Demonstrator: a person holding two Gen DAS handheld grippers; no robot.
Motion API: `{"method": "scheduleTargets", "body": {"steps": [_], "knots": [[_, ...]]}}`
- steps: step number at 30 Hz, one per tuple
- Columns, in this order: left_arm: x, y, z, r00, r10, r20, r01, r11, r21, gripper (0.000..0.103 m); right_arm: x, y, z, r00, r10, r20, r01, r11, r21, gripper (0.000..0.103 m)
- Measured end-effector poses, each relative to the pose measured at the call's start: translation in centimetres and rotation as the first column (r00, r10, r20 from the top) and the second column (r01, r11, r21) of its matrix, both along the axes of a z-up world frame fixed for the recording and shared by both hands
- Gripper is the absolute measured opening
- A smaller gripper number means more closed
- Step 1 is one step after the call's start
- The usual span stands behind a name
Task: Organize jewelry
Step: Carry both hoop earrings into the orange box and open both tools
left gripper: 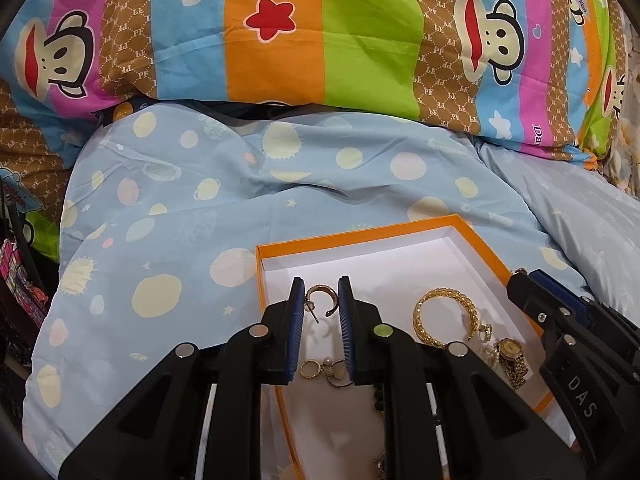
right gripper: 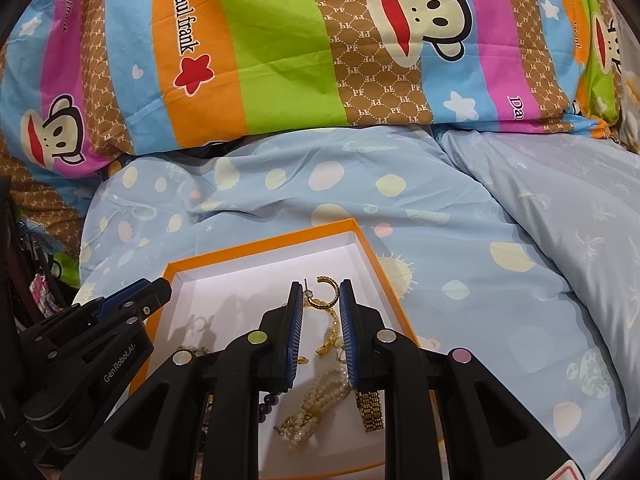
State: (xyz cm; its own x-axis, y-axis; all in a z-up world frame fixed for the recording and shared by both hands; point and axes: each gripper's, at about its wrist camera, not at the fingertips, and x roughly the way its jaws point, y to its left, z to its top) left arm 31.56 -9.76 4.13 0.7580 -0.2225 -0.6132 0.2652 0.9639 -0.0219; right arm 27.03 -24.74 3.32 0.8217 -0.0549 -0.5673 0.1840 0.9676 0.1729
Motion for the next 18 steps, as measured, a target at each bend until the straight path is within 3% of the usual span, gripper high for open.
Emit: {"method": "scheduleTargets", "body": {"steps": [15,18], "knots": [[-0.01,-0.3,-0.32,1.0,0.001,-0.001,-0.001,1.0,0.007,0.017,0.27,0.41,-0.43,1.0,0.009,-0.01,-0.009,1.0,-0.019,0.019],[-0.15,-0.45,-0.29,1.0,0.005,0.009,-0.005,1.0,0.012,0.021,0.19,0.35,-0.37,1.0,0.008,-0.001,-0.008,1.0,-0.015,0.019]]}}
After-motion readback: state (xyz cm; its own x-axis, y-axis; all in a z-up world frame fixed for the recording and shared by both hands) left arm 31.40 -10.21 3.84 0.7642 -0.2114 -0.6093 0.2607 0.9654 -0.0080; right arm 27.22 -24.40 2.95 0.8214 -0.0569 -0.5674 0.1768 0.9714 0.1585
